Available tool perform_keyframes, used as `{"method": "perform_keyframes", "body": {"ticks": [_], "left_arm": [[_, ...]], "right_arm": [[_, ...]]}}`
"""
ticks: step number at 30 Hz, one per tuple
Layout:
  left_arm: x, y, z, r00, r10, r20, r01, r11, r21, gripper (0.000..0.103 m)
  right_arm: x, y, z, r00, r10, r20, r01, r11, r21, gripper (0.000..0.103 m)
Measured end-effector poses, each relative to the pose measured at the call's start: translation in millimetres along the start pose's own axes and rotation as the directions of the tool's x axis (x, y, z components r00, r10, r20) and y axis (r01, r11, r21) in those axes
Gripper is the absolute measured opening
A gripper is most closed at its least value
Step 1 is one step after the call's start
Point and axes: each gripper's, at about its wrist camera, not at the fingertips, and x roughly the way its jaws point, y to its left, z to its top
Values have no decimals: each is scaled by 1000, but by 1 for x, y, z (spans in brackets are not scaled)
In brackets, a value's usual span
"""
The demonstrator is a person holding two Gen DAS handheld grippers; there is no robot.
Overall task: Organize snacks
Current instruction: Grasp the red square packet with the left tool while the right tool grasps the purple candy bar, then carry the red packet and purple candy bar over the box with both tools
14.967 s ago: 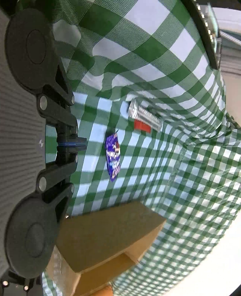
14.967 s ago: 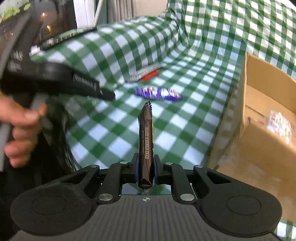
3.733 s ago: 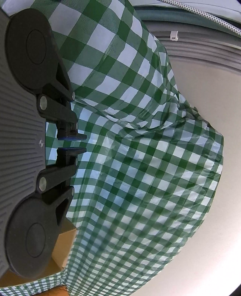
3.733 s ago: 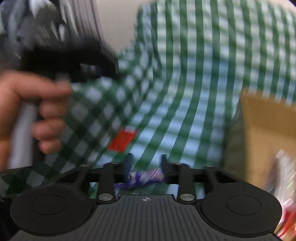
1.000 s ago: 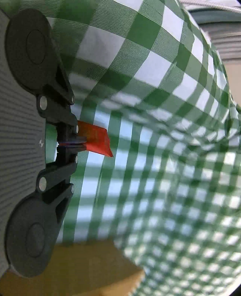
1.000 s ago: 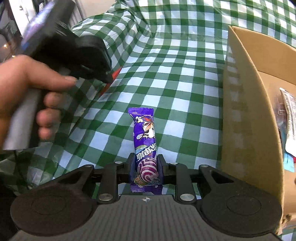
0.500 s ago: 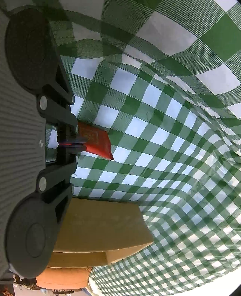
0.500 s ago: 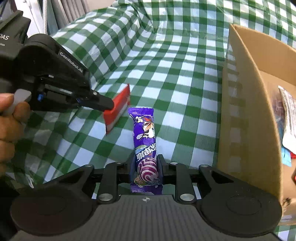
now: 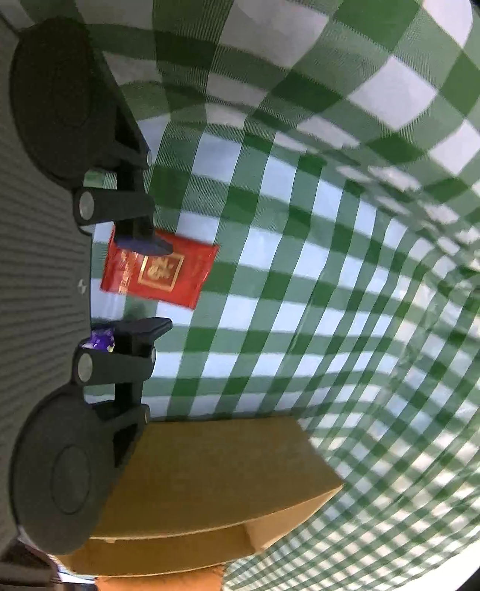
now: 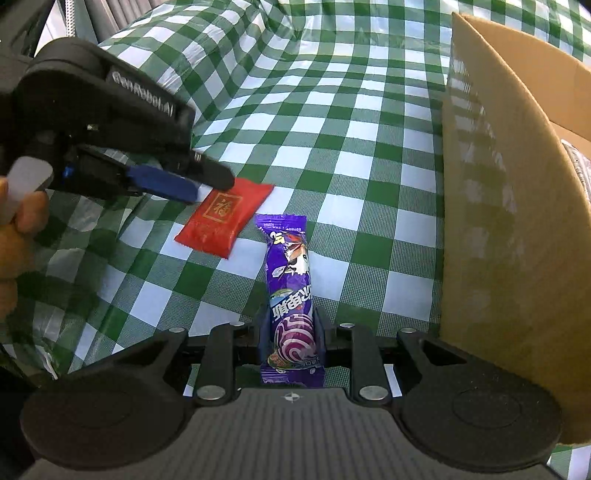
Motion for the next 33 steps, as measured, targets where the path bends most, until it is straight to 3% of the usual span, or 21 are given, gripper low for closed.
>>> {"method": "perform_keyframes", "body": {"ticks": [1,4,11,16,26,33], "left_arm": [[-1,1,0,1000,9,0,-9,1000,-2,42],[2,-1,0,999,51,-6,-50,998,21,60],[17,-18,-4,994,108,-25,-103,986,131,71],[28,-28,-5,985,170,-34,-160,966,205,71],[38,-35,2,979,203,-36,-186,946,267,69],[38,-36,2,972,232,-23,-215,929,303,50]], "right_arm": [[1,0,0,1000,0,-1,0,1000,0,26],[1,0,0,1000,1,-2,-1,1000,3,26],[1,-1,0,1000,1,-2,-1,1000,3,26],[1,-1,0,1000,1,-1,-1,1000,2,26],[1,0,0,1000,1,0,-1,1000,3,26],[2,-1,0,1000,0,2,0,1000,2,26]]}}
